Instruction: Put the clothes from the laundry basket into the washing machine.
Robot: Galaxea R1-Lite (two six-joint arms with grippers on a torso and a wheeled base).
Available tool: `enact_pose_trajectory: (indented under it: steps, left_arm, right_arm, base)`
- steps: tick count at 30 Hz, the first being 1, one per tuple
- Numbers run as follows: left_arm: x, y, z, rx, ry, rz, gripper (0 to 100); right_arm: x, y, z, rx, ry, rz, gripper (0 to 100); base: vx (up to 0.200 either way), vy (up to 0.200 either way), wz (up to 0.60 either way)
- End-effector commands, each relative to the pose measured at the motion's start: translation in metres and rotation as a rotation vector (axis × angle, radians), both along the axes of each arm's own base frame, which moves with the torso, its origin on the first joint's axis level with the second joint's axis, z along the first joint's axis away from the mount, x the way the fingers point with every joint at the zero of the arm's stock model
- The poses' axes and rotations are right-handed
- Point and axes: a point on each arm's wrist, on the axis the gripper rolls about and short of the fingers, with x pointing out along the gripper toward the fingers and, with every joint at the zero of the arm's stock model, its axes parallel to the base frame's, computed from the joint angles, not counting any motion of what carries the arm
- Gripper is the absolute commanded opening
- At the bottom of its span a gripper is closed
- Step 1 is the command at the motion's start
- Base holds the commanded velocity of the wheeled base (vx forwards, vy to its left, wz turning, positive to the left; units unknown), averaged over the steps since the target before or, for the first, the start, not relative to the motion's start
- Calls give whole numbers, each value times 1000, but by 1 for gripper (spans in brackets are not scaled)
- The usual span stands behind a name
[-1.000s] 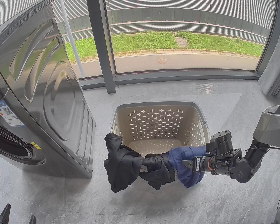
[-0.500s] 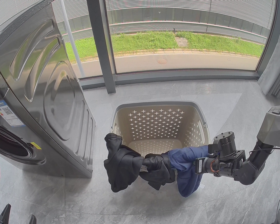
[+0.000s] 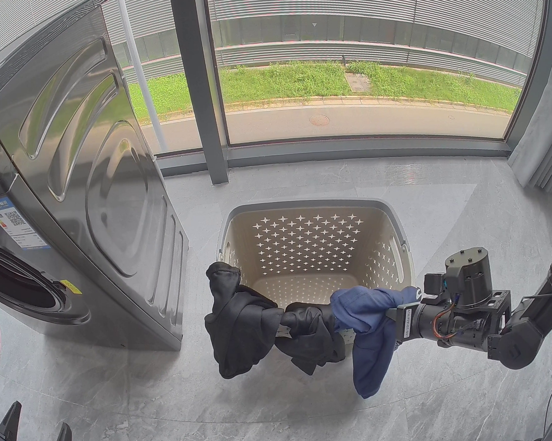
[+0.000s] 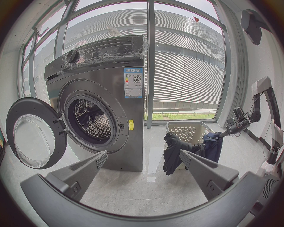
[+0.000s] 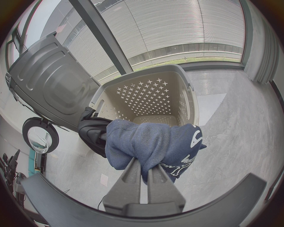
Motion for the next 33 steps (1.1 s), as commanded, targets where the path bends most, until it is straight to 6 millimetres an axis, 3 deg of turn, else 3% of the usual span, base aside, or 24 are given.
enact_pose_trajectory:
  steps: [1,6,9,22,33]
  left_arm:
    - [0,0,-5,-1,3,0,100]
    - [0,0,-5,-1,3,0,100]
    - [0,0,-5,-1,3,0,100]
    - [0,0,-5,-1,3,0,100]
    - [0,0,-5,-7,3,-4,100]
  right_arm:
    - [-4,-1,10,19,-32,3,0]
    - [-5,-2,15,25,-53,4,0]
    - [-14,-6,38,56,-116,7,0]
    - [-81,-10,109,171,-373,115,0]
    - [-92,-15,125,143,-484,134,0]
  base:
    - [0,0,0]
    - [0,0,0]
    - [0,0,0]
    - [0,0,0]
    - [0,0,0]
